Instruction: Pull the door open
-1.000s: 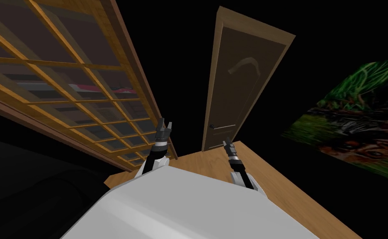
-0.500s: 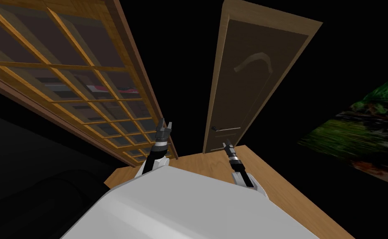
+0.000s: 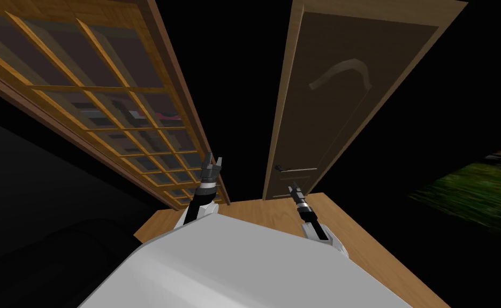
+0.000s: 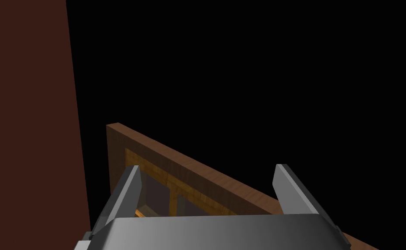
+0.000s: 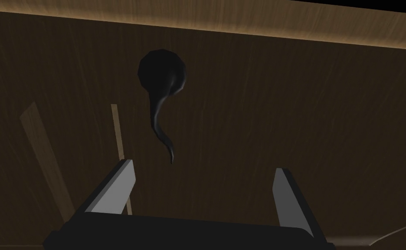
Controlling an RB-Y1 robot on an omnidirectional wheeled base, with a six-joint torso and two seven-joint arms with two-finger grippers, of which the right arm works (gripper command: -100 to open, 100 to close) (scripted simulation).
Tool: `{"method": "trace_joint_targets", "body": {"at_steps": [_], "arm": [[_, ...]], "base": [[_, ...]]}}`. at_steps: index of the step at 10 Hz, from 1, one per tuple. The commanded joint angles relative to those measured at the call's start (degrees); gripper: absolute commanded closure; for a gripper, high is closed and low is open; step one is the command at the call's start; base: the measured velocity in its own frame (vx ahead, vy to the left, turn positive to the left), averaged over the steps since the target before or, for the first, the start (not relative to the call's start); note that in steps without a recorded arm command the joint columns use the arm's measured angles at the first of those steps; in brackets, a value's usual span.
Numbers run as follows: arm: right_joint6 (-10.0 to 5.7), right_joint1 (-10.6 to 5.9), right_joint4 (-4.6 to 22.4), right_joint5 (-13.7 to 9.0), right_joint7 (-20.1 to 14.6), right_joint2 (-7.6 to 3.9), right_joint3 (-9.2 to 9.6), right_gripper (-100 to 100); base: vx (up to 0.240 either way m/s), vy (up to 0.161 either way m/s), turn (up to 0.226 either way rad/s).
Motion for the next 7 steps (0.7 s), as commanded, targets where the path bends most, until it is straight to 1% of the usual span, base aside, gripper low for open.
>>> {"method": "trace_joint_targets", "body": {"at_steps": [1, 3, 7], "arm": [[-0.16, -0.90, 2.26, -0.09, -0.67, -0.77, 0.29, -100], [-0.35, -1.99, 4.98, -0.15, -1.27, -1.50, 0.64, -100], [-0.65, -3.76, 9.39, -0.24, -2.25, -2.68, 1.22, -100]], "base": [[0.068, -0.061, 0.110], [0.061, -0.064, 0.117], [0.048, -0.052, 0.095]]}}
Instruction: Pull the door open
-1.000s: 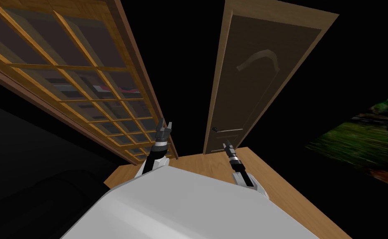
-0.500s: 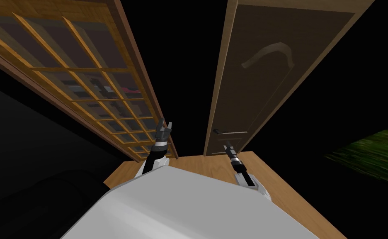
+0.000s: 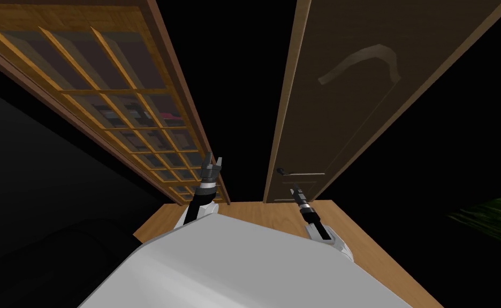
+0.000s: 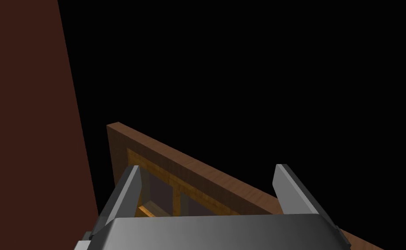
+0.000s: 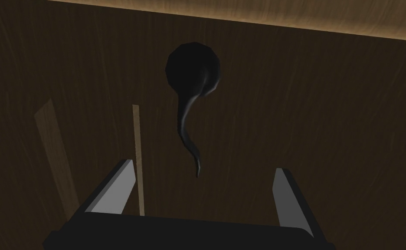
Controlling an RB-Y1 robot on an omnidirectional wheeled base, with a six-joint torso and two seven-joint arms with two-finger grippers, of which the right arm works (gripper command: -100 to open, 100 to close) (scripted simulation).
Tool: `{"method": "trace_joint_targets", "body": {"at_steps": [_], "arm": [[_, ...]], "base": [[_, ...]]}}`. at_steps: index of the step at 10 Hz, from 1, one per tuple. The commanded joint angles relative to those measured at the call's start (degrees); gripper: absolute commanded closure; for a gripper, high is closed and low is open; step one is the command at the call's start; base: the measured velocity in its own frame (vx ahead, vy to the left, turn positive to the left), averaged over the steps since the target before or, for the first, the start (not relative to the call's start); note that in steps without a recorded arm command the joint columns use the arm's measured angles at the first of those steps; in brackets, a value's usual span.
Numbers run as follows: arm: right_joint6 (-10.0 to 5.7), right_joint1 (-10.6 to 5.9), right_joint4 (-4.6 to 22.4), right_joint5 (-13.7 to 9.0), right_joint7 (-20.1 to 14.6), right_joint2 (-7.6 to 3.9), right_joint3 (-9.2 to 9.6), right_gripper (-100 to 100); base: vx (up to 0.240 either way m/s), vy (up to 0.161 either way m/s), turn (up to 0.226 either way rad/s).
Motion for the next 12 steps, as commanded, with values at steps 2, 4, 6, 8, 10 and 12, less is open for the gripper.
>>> {"method": "trace_joint_targets", "body": {"at_steps": [2, 4, 6, 8, 10, 12], "arm": [[-0.40, -1.29, 3.27, -0.07, -0.71, -0.81, 0.40, -100], [-0.56, -2.21, 5.58, -0.12, -1.22, -1.42, 0.70, -100], [-0.71, -2.04, 5.75, -0.59, -0.99, -1.52, -0.32, -100], [-1.16, -2.11, 8.01, -2.02, -0.25, -1.87, -3.25, -100], [-1.44, -2.15, 9.40, -2.91, 0.20, -2.09, -5.05, -100], [-1.72, -2.19, 10.78, -3.80, 0.65, -2.30, -6.85, -100]], "base": [[0.049, -0.060, 0.083], [0.053, -0.067, 0.111], [0.026, -0.014, 0.111], [0.065, 0.021, 0.405], [0.095, 0.012, 0.216], [0.099, -0.025, 0.261]]}}
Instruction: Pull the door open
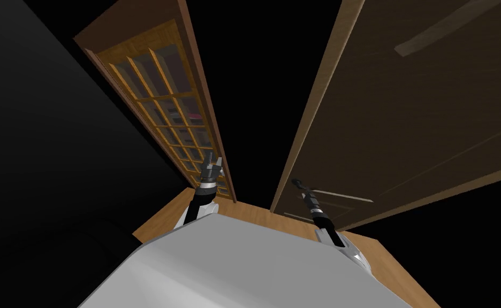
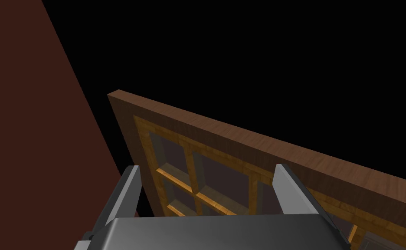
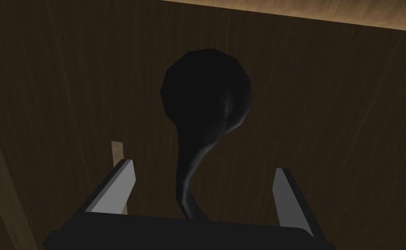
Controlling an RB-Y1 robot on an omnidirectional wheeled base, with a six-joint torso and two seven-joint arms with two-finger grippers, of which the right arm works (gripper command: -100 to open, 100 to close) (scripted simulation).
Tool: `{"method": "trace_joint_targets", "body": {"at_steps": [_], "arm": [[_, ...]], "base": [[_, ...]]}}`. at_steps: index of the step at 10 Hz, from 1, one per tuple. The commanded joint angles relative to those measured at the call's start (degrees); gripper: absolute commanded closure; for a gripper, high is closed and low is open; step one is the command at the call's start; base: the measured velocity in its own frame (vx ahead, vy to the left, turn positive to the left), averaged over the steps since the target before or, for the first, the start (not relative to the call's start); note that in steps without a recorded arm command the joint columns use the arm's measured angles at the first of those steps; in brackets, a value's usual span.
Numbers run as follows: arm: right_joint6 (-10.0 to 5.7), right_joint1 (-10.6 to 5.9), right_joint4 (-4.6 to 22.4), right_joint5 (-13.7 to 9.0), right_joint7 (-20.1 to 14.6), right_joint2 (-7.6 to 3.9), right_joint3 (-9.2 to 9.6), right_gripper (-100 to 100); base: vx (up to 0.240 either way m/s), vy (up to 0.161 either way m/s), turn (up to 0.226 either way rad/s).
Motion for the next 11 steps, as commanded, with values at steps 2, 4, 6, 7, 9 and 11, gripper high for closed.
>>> {"method": "trace_joint_targets", "body": {"at_steps": [2, 4, 6, 7, 9, 11], "arm": [[0.37, 0.62, 0.66, -1.32, 0.58, -0.54, -2.64, -100], [0.14, 0.58, 1.78, -2.05, 0.94, -0.72, -4.11, -100], [-0.10, -0.21, 2.77, -1.81, 0.86, -0.61, -3.66, 100], [-0.10, -0.21, 2.77, -1.81, 0.86, -0.61, -3.66, 100], [-0.10, -0.21, 2.77, -1.81, 0.86, -0.61, -3.66, 100], [-0.10, -0.21, 2.77, -1.81, 0.86, -0.61, -3.66, 100]], "base": [[0.079, -0.023, 0.253], [0.077, -0.038, 0.225], [0.010, -0.008, 0.002], [-0.008, 0.007, -0.016], [0.000, 0.000, 0.000], [0.000, 0.000, 0.000]]}}
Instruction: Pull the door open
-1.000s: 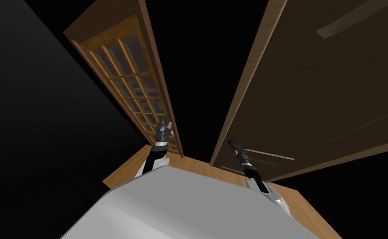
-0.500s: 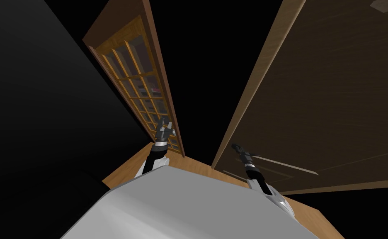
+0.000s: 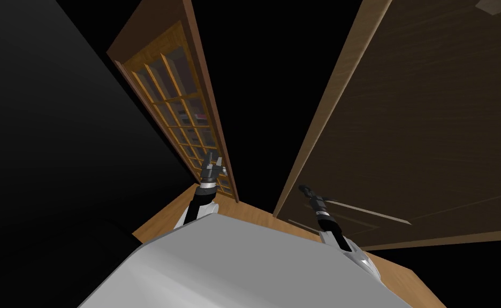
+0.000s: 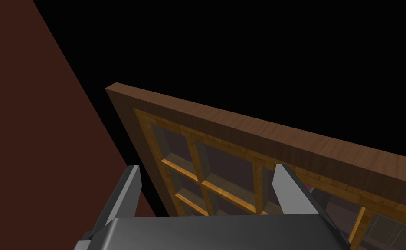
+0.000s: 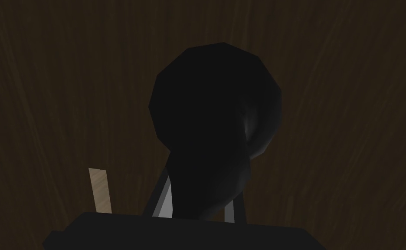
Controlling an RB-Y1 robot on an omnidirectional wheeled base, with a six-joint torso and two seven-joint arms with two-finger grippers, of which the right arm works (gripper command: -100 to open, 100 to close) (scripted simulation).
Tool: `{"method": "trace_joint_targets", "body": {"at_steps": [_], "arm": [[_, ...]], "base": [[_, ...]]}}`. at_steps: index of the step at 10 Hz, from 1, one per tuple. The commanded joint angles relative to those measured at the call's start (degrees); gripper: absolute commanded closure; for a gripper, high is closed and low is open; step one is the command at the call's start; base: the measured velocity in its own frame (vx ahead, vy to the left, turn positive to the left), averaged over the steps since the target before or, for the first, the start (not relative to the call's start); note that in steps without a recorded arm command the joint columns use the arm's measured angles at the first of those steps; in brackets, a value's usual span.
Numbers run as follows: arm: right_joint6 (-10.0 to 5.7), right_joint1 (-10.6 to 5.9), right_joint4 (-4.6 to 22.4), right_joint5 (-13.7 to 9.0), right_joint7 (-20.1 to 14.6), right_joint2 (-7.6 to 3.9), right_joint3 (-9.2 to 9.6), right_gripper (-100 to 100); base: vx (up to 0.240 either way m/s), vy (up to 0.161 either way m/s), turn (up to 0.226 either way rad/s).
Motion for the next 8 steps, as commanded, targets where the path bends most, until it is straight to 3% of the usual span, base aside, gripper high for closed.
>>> {"method": "trace_joint_targets", "body": {"at_steps": [1, 8], "arm": [[-0.29, 0.21, -0.32, 0.76, -0.70, -0.19, 0.36, 100], [-1.83, 1.40, -2.05, 4.84, -4.49, -1.17, 2.27, 100]], "base": [[-0.087, -0.030, 0.074], [-0.201, -0.062, 0.077]]}}
